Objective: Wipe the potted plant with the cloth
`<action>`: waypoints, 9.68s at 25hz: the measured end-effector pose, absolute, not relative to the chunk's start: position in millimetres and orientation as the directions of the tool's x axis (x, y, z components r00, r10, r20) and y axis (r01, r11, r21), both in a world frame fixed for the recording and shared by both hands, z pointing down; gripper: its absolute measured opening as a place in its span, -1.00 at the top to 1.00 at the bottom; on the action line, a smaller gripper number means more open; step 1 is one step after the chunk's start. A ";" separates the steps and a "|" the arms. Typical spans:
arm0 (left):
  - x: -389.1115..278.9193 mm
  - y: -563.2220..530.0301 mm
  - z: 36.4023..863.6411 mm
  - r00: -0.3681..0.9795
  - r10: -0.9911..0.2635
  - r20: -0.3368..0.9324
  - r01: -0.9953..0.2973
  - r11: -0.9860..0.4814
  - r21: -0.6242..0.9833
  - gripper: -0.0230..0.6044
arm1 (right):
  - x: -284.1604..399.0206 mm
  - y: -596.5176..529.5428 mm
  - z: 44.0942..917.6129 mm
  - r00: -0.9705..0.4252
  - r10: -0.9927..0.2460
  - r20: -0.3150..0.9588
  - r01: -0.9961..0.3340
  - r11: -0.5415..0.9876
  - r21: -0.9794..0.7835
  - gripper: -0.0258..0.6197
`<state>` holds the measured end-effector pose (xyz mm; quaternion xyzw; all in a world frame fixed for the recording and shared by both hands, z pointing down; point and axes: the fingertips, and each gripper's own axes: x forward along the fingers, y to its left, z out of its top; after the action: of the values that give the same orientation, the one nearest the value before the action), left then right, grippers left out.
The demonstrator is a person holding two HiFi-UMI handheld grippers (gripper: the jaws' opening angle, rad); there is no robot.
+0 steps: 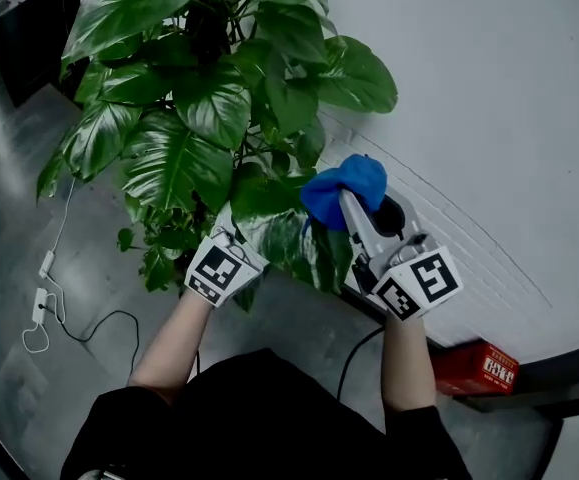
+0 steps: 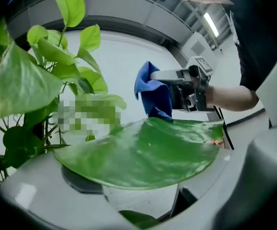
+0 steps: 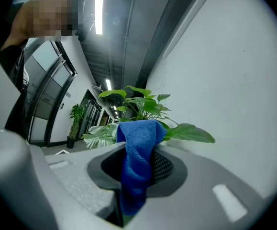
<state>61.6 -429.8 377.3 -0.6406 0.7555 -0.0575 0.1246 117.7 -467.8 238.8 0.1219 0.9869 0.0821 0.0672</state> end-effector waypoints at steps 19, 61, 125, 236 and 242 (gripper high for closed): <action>60.4 -442.1 398.6 -0.121 -0.989 0.080 -0.906 0.077 -0.417 -0.54 | 15.2 -386.7 305.2 -0.898 0.276 0.342 0.405 0.824 0.397 0.64; 57.7 -432.5 375.5 -0.172 -0.984 -0.053 -0.973 0.178 -0.148 -0.59 | 153.0 -389.2 327.3 -0.954 0.202 0.221 0.299 0.630 0.717 0.64; 104.6 -463.9 372.7 0.014 -0.997 -0.075 -0.996 -0.007 -0.092 -0.57 | 37.9 -462.4 298.5 -0.935 0.275 0.225 0.346 0.847 0.403 0.64; 244.0 -68.5 386.3 -0.682 -0.720 -0.126 -0.730 0.682 0.056 0.62 | 353.1 -345.6 383.0 -0.990 0.135 -0.044 0.136 0.991 -0.006 0.64; 245.1 -77.5 393.4 -0.699 -0.708 -0.100 -0.713 0.700 0.029 0.62 | 354.6 -343.6 385.6 -0.986 0.160 -0.052 0.161 0.987 -0.004 0.64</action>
<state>245.1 -77.5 393.4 -0.3858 0.9211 0.0329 0.0404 354.6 -343.6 385.6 0.0805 0.9964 -0.0039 0.0260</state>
